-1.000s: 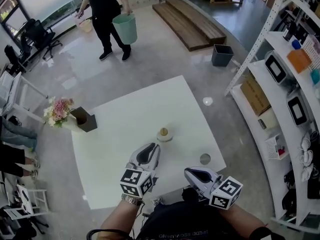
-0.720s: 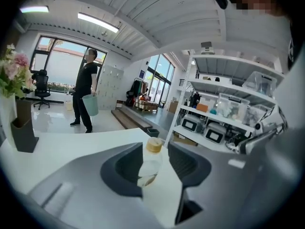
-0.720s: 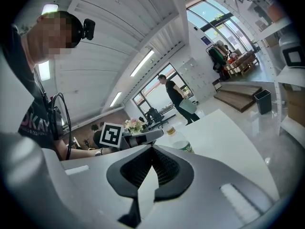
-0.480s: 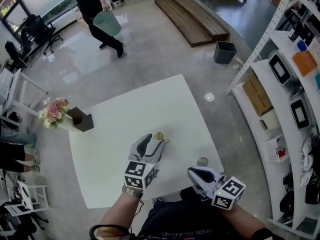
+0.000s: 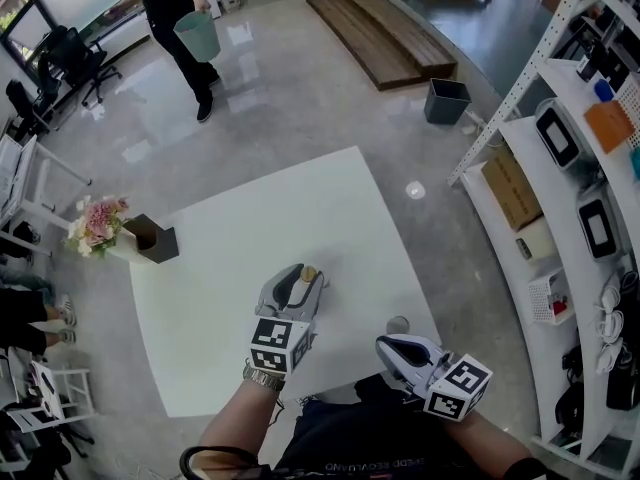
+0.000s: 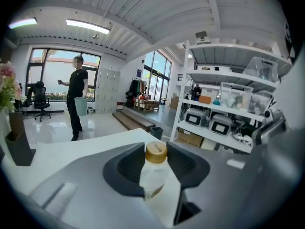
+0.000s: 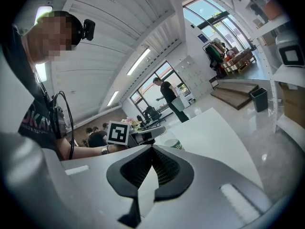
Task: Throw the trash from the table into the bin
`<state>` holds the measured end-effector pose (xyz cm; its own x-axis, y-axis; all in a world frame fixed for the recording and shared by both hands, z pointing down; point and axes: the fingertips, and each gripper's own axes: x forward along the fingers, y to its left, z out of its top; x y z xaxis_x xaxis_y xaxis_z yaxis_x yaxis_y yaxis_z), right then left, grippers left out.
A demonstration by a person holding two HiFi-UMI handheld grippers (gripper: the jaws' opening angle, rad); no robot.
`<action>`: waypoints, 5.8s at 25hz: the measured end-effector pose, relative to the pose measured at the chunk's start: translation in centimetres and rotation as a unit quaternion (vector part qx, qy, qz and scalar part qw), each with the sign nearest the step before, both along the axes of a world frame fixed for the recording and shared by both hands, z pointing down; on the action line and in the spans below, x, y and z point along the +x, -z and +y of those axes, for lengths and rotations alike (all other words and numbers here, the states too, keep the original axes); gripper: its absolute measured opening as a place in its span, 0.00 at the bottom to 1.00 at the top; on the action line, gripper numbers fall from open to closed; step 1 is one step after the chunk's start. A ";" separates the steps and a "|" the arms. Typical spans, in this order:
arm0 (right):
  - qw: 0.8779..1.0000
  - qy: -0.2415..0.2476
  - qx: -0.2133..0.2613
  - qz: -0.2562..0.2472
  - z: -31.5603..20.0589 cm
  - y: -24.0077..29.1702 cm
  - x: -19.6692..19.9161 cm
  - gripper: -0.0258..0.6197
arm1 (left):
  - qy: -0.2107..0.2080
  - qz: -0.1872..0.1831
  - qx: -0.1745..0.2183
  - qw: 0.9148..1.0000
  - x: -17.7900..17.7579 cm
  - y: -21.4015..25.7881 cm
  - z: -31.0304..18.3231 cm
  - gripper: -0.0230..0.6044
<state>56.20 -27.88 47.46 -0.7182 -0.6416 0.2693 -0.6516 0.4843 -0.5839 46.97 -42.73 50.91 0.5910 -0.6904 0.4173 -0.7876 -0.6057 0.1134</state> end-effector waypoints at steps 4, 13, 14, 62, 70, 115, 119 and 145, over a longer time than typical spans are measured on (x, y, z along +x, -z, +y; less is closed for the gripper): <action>1.000 0.002 0.000 -0.001 0.1 0.1 0.4 0.04 | 0.012 0.006 -0.001 1.000 -0.1 0.1 0.1 0.26; 0.999 0.034 0.008 -0.009 0.1 0.5 -0.5 0.04 | 0.035 0.015 -0.001 0.999 -1.2 1.0 1.6 0.26; 0.999 0.042 0.009 -0.010 0.1 0.5 -0.8 0.04 | 0.041 0.017 0.000 0.999 -1.6 1.2 1.8 0.26; 0.822 0.567 0.029 -0.041 30.5 3.5 -48.0 0.04 | 0.544 0.061 0.027 0.836 -44.5 6.4 52.8 0.26; 0.807 0.589 0.033 -0.038 36.6 3.3 -53.4 0.04 | 0.566 0.067 0.035 0.821 -48.9 6.0 58.9 0.26; 0.875 0.480 0.039 -0.041 23.7 2.7 -76.8 0.04 | 0.455 0.042 0.019 0.889 -74.5 7.1 44.6 0.25; 0.911 0.408 0.039 -0.031 23.5 2.8 -78.3 0.04 | 0.390 0.049 0.015 0.919 -77.1 7.2 43.8 0.26; 0.989 0.139 0.036 0.019 32.6 1.3 -78.8 0.04 | 0.167 0.084 -0.002 0.982 -81.5 2.5 44.3 0.26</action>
